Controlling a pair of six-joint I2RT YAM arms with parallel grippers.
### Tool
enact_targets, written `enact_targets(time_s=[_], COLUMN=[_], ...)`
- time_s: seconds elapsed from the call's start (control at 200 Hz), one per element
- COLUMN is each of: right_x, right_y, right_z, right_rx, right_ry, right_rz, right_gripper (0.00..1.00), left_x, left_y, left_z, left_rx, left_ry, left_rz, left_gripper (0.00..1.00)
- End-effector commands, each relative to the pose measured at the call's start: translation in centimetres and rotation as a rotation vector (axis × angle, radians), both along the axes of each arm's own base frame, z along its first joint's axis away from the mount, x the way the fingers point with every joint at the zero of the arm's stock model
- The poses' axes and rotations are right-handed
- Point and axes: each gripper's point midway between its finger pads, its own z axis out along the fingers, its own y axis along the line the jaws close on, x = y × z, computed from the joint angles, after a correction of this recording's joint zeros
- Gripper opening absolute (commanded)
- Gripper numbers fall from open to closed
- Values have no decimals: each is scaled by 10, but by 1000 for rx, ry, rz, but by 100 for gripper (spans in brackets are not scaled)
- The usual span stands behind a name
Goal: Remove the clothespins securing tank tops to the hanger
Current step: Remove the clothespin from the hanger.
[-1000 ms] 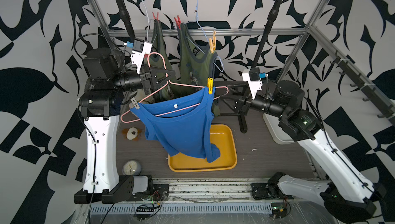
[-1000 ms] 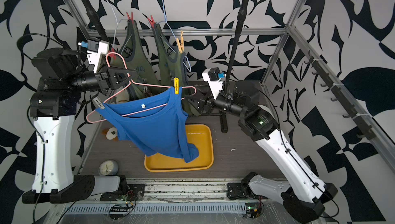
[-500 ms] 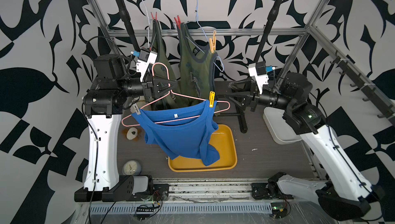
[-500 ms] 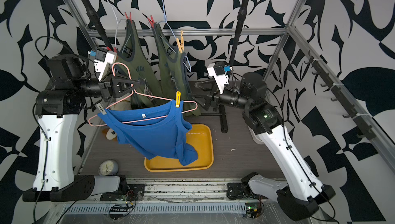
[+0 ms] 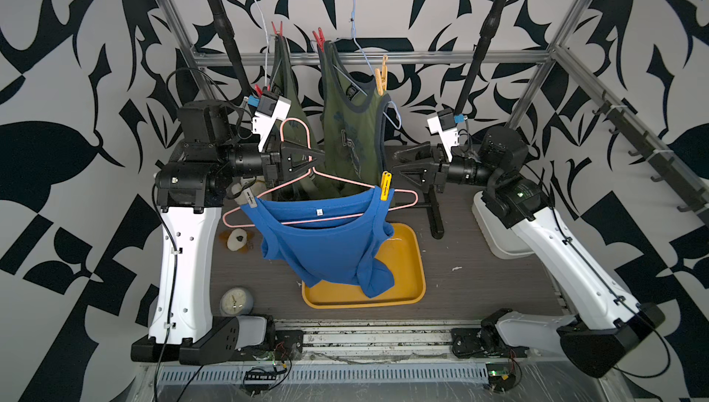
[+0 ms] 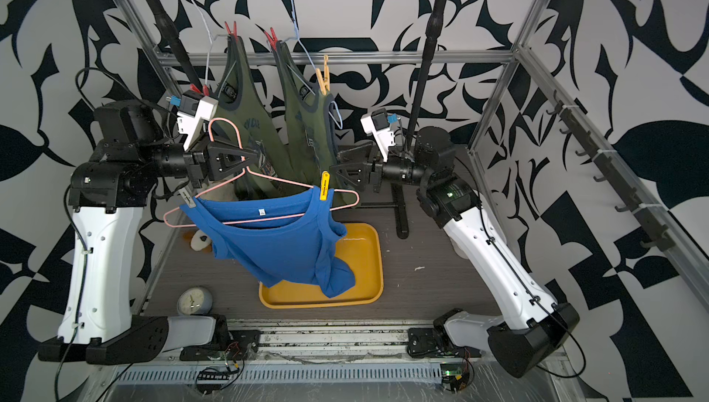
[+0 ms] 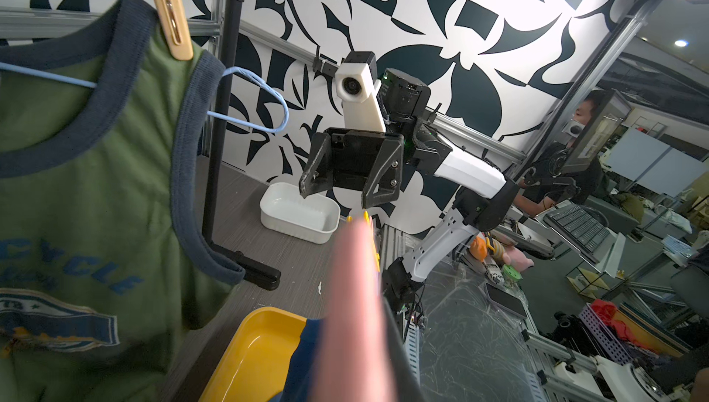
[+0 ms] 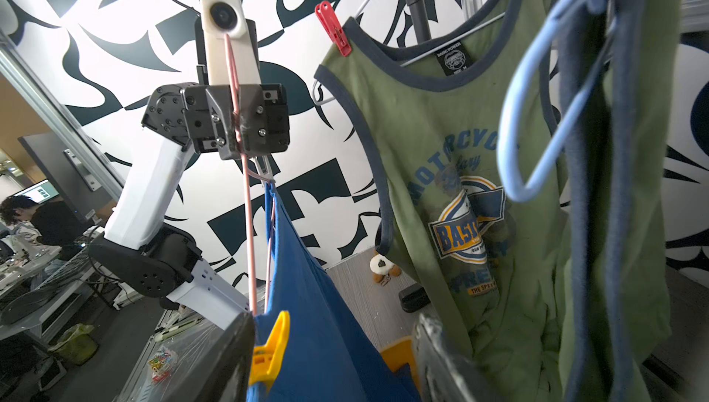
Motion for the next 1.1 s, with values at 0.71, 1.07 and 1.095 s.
enact_targets(time_s=[0.71,1.07,1.095], right_x=[-14,-31,-33], right_y=[6,13,12], right_z=[13,7,7], right_rx=[73,65,66], right_ry=[-13,1,1], right_rz=[122,176,179], right_gripper=[60,54,54], left_x=[-3,2,2], left_y=[-7,-10,-10], left_z=[0,0,0], left_rx=[6,13,14], left_ry=[-13,-17,-19], left_rz=[-23,-17,-15], left_gripper=[0,0,0])
